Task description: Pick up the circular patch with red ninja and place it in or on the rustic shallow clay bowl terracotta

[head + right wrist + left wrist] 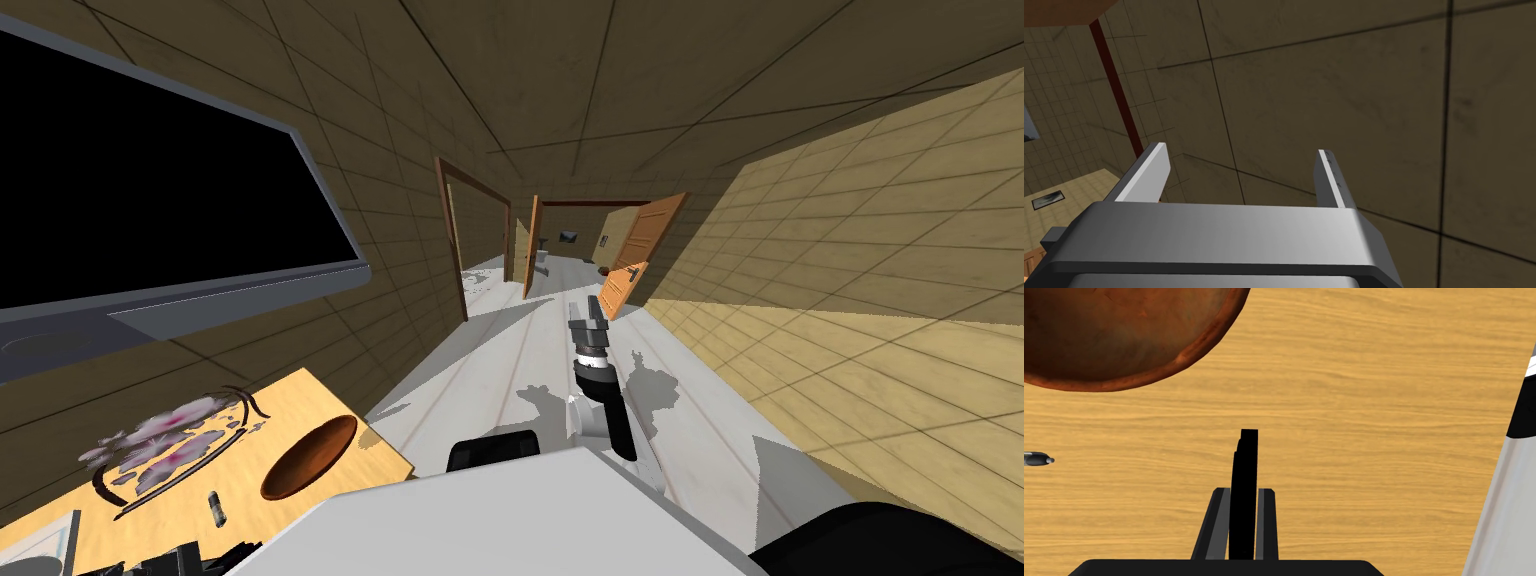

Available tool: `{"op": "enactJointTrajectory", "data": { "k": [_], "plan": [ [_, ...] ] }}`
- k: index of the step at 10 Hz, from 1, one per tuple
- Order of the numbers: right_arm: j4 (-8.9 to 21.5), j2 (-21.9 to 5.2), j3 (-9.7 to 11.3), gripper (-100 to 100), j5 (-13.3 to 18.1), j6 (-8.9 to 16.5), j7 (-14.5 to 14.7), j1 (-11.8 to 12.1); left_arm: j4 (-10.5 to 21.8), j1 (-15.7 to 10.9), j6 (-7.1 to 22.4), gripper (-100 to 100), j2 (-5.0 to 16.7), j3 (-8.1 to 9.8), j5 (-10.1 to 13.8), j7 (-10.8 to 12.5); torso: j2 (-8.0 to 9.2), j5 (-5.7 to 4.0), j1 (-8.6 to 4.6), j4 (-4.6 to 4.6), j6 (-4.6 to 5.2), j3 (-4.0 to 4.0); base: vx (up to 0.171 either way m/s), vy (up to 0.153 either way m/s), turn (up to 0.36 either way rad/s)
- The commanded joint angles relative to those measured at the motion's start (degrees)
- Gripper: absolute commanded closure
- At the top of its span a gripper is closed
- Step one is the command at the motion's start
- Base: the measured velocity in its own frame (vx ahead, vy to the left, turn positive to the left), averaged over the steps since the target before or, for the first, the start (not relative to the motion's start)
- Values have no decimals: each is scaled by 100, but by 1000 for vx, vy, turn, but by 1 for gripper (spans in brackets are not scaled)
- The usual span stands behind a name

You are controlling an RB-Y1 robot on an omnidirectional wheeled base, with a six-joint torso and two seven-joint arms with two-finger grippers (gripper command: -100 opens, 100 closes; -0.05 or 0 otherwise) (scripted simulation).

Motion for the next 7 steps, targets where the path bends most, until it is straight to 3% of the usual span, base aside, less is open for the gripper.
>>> {"op": "enactJointTrajectory", "data": {
  "k": [1, 4, 5, 6, 7],
  "plan": [
    [0, 0, 0, 0, 0, 0, 0, 0, 3, 101, -27, 100, 100, -55, 198, -90, 0, 0, 0, 0, 0, 0, 34, -16, 13],
    [0, 0, 0, 0, 0, 0, 0, 0, -50, 312, -83, 100, 288, -149, 550, -211, -1, 3, 4, -1, -1, -1, 36, -17, 13],
    [0, 0, 0, 0, 0, 0, 0, 0, -37, 261, -72, 100, 248, -132, 469, -178, -4, 4, 5, -2, 0, -3, 19, -8, 5],
    [0, 0, 0, 0, 0, 0, 0, 0, -36, 265, -76, 0, 254, -136, 482, -188, 0, 5, 8, -1, 1, -1, 0, 0, 0],
    [0, 0, 0, 0, 0, 0, 0, 0, -98, 327, 28, 100, 431, -101, 621, -131, 5, 6, 11, 0, 0, 2, 37, -15, 1]
  ]
}}
